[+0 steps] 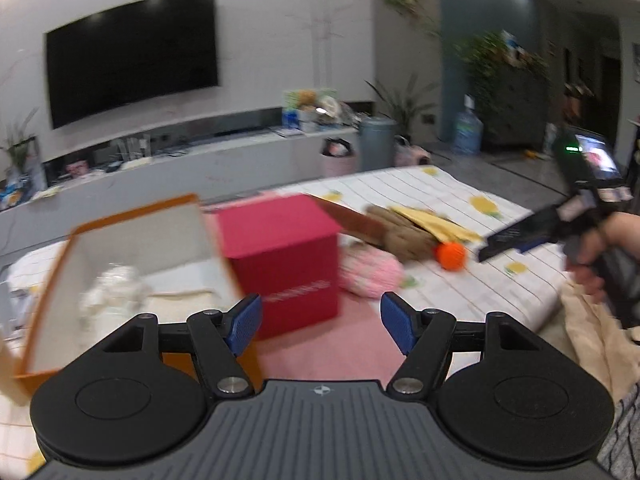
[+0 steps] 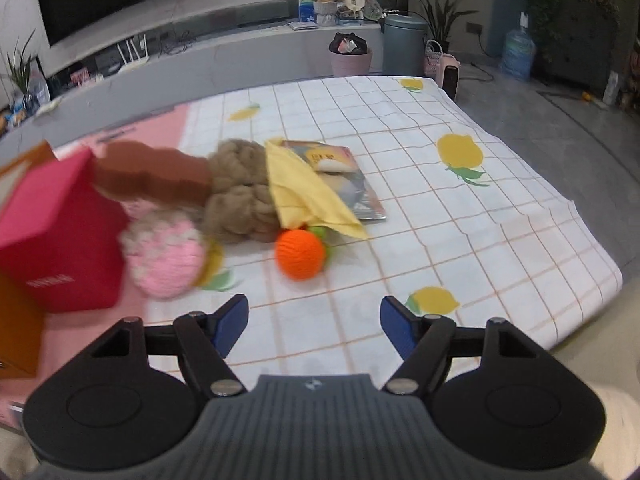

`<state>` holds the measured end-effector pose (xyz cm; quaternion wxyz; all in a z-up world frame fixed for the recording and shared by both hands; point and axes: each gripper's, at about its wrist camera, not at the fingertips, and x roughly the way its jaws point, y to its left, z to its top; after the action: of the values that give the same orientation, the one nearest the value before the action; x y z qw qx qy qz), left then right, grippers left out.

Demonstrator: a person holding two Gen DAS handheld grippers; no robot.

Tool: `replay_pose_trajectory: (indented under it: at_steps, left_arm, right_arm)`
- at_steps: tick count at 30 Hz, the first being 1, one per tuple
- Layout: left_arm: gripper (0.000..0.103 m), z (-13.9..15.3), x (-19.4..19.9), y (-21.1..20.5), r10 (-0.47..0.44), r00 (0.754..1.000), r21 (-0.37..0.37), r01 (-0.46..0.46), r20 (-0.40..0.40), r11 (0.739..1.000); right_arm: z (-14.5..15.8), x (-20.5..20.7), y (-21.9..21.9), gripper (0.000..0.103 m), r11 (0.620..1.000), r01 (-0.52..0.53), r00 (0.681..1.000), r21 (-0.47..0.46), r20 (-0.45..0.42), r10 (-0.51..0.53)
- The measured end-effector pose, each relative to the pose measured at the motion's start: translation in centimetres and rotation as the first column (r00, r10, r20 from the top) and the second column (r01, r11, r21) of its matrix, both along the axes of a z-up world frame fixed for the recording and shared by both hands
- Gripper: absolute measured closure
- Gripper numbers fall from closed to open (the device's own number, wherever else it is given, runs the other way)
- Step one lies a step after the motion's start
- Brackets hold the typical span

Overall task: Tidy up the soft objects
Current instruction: 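Move both tools back toward the pink crocheted pouch and orange ball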

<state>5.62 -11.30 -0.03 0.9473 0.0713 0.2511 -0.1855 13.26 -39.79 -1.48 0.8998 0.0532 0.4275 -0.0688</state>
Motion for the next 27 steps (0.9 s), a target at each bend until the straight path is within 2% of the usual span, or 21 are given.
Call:
replay_pose_trajectory:
  at_steps: [5, 9, 13, 20, 22, 23, 25, 27]
  left_arm:
    - [0.023, -1.8, 1.6, -4.7, -0.014, 1.000, 0.016, 0.014, -0.018, 1.000]
    - [0.023, -3.0, 3.2, -8.1, 0.032, 0.999, 0.080, -0.030, -0.020, 0.996]
    - [0.021, -4.1, 3.7, -9.3, 0.049, 0.998, 0.056, -0.047, -0.040, 0.997]
    - [0.021, -5.6, 3.6, -10.8, 0.061, 0.994, 0.084, -0.053, -0.095, 0.995]
    - [0.021, -5.7, 3.4, -10.9, 0.059, 0.993, 0.066, -0.052, -0.104, 0.996]
    - [0.021, -5.7, 3.3, -10.9, 0.061, 0.992, 0.059, -0.055, -0.106, 0.997]
    - [0.021, -5.9, 3.2, -11.0, 0.065, 0.992, 0.060, -0.059, -0.109, 0.996]
    - [0.021, -6.1, 3.4, -11.3, 0.069, 0.991, 0.067, -0.062, -0.111, 0.996]
  right_arm:
    - [-3.0, 1.8, -1.2, 0.030, 0.998, -0.050, 0.998, 0.039, 0.027, 0.049]
    - [-4.9, 3.5, -0.7, 0.029, 0.992, -0.124, 0.989, -0.001, 0.074, 0.124]
    - [-6.2, 4.5, -0.1, 0.026, 0.979, -0.200, 0.973, 0.026, 0.120, 0.196]
    - [-7.1, 5.4, 0.3, 0.026, 0.986, -0.167, 0.970, 0.005, 0.178, 0.163]
    - [-6.9, 5.3, 0.0, 0.031, 0.985, -0.172, 0.966, 0.015, 0.198, 0.166]
    - [-6.9, 5.2, -0.1, 0.033, 0.984, -0.176, 0.967, 0.012, 0.190, 0.171]
    - [-6.8, 5.3, -0.2, 0.047, 0.986, -0.167, 0.972, 0.001, 0.165, 0.165]
    - [-6.8, 5.3, -0.7, 0.051, 0.992, -0.126, 0.983, 0.017, 0.134, 0.123]
